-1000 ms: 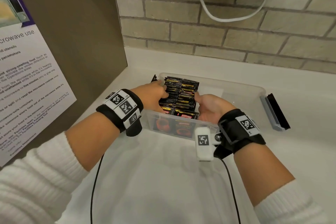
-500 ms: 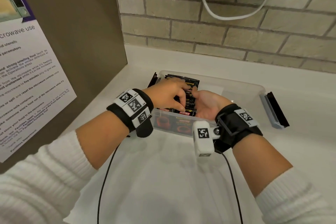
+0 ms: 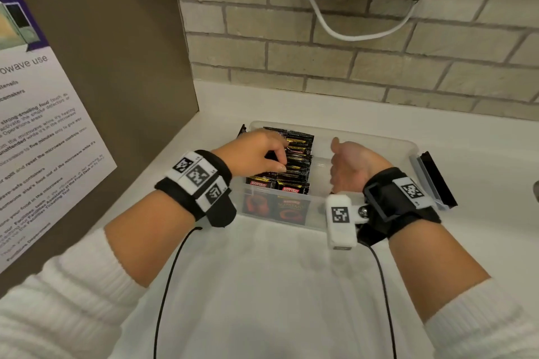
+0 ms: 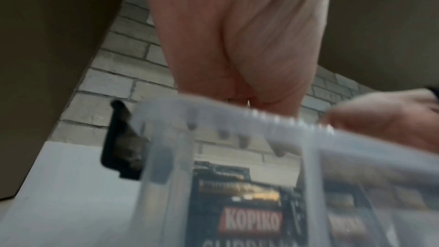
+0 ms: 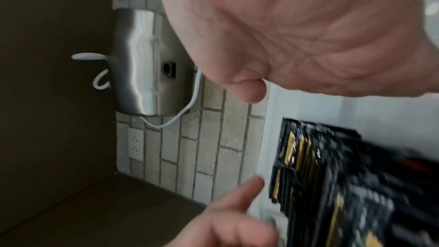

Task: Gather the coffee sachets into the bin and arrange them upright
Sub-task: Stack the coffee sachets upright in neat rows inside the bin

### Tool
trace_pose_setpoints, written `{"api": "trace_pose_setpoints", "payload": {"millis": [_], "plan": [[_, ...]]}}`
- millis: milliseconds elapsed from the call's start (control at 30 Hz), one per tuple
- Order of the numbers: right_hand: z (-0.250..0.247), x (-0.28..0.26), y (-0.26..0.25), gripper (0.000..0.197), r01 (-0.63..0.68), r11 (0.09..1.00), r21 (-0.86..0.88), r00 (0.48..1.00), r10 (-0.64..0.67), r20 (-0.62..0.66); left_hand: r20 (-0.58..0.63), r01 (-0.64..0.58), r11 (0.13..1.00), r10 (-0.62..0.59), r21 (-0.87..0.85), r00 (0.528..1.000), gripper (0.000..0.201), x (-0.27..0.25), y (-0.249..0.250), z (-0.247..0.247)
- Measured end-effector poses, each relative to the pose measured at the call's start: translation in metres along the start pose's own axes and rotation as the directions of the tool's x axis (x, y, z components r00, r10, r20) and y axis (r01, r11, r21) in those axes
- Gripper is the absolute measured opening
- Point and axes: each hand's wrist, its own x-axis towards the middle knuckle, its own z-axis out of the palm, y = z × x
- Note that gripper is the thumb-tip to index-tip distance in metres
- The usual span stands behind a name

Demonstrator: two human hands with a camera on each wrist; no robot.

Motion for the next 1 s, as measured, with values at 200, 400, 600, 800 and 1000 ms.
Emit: {"api": "trace_pose_setpoints", "payload": {"millis": [200,400,600,800,1000], "plan": [[-0.054,-0.021,0.000,0.046,0.095,0.950,-0.298,0.975,-0.148,-0.163,-0.314,0.071,0.947,-0.174,-0.312,0.933,0.009,-0.013,0.013,-0.005],[-0.067,-0.025,0.017,0.059,-0.225,0.273,-0.935,0.964,-0.079,-0.255,-0.193,0.056,0.993,-0.076,-0.106,0.978,0.034,-0.015,0.023,0.046],[-0.064,-0.016,0.026,0.092,-0.198,0.043,-0.979,0.980,0.002,-0.198,-0.202,0.134,0.991,-0.129,0.012,0.971,0.043,-0.014,0.026,0.047],[-0.046,-0.005,0.031,0.081,-0.091,0.000,-0.996,0.996,-0.001,-0.091,-0.216,0.154,0.988,-0.153,-0.013,0.964,0.043,-0.013,0.026,0.049],[-0.033,-0.006,0.025,0.064,-0.060,-0.024,-0.998,0.997,0.051,-0.061,-0.205,0.155,0.987,-0.162,-0.050,0.965,0.043,-0.013,0.027,0.048]]}}
